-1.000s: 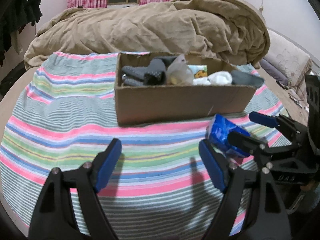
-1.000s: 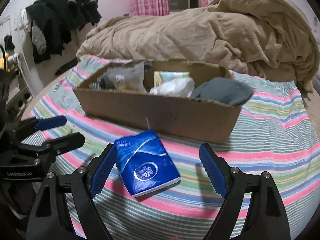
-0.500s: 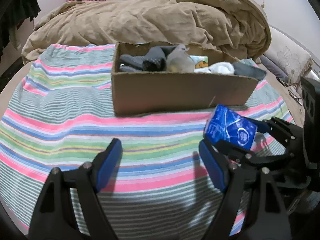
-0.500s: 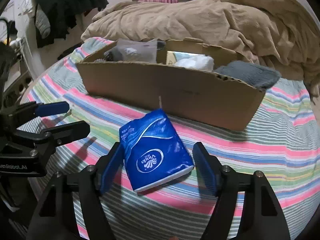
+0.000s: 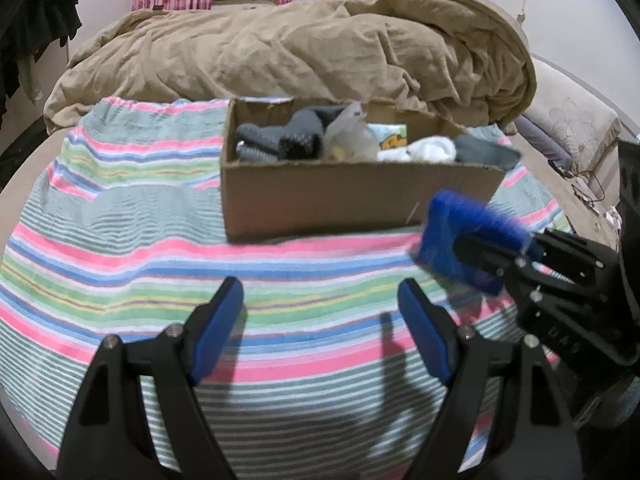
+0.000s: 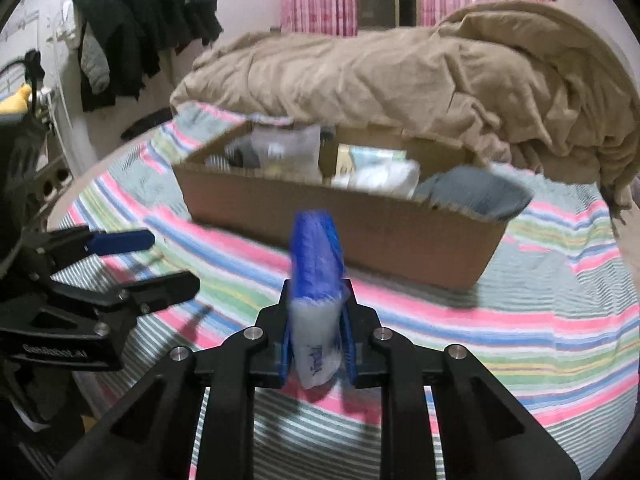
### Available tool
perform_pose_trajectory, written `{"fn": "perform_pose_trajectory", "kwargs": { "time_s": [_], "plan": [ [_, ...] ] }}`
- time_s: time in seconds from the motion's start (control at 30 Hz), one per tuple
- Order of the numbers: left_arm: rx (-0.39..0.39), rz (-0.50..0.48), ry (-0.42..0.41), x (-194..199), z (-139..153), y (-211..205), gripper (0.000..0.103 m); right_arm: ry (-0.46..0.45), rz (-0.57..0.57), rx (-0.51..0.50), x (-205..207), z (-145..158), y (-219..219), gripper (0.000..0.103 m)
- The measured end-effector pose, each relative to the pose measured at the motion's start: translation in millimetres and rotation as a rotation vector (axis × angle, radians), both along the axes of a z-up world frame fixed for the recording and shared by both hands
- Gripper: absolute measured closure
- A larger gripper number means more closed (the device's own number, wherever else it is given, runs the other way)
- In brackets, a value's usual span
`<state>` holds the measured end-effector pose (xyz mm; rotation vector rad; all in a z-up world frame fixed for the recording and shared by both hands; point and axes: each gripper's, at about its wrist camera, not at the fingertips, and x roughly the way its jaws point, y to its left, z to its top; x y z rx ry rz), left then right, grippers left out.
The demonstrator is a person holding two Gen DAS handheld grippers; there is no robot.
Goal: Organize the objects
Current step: 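Grasp the blue Vinda tissue pack with the right tool and lift it, then lower the blue tissue pack into the box and open the right tool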
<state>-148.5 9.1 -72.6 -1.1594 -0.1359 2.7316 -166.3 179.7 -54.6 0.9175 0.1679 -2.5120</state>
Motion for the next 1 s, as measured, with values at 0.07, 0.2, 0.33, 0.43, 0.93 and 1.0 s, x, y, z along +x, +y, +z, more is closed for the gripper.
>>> {"fn": "perform_pose_trajectory", "kwargs": {
  "time_s": [0.07,0.2,0.33,0.43,0.93,1.0],
  "plan": [
    [0.005,-0.002,0.011,0,5,1,0.022,0.019,-0.005,-0.02,0,9,2,0.087],
    [0.015,0.0,0.033,-1,14,3,0.022,0.045,-0.003,-0.04,-1,22,-2,0.09],
    [0.019,-0.002,0.038,-2,17,3,0.022,0.06,0.013,-0.022,1,27,-11,0.091],
    [0.022,0.003,0.048,-2,20,1,0.022,0.079,0.014,-0.018,3,31,-12,0.091],
    [-0.015,0.049,0.191,-25,72,-18,0.022,0.185,-0.16,-0.156,-35,87,35,0.09],
    [-0.012,0.044,0.198,-32,77,-18,0.022,0.191,-0.185,-0.17,-46,92,41,0.09]
  ]
}}
